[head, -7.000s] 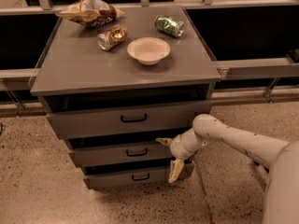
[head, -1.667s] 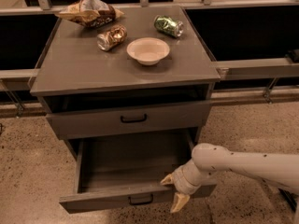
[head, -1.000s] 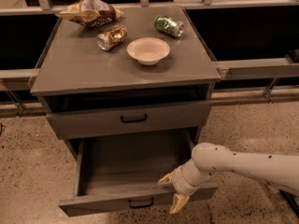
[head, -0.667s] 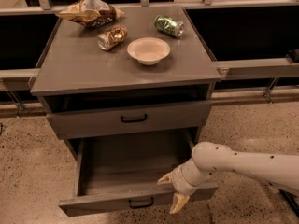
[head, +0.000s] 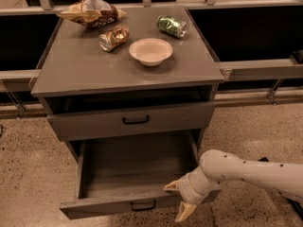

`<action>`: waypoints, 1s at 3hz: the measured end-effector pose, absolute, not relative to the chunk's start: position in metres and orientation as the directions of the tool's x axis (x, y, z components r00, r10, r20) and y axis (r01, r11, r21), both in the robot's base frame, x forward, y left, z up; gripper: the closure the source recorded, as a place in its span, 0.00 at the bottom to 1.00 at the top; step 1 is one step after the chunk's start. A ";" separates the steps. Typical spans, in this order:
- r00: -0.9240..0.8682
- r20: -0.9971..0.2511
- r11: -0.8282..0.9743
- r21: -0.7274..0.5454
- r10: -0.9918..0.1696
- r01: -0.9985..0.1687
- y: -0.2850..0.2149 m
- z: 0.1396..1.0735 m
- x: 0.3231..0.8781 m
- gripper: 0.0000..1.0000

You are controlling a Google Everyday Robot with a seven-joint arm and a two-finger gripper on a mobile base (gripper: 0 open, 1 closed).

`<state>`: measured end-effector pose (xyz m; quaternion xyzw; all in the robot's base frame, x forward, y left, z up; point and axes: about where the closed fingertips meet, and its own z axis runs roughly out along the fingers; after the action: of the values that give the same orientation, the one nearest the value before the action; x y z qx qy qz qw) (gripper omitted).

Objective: Open middle drawer

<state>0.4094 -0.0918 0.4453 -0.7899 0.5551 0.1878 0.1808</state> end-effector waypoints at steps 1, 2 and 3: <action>0.285 -0.513 -0.293 -0.068 -0.810 -0.954 -0.099 0.438 0.395 0.38; 0.287 -0.500 -0.280 -0.091 -0.817 -0.956 -0.104 0.449 0.394 0.38; 0.314 -0.484 -0.257 -0.181 -0.817 -0.949 -0.107 0.496 0.411 0.31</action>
Offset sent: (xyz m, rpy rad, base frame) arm -0.0147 -0.0205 0.0190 -0.0024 -0.0502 -0.0602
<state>0.4106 -0.1068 0.4955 -0.7790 0.5667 0.1478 0.2239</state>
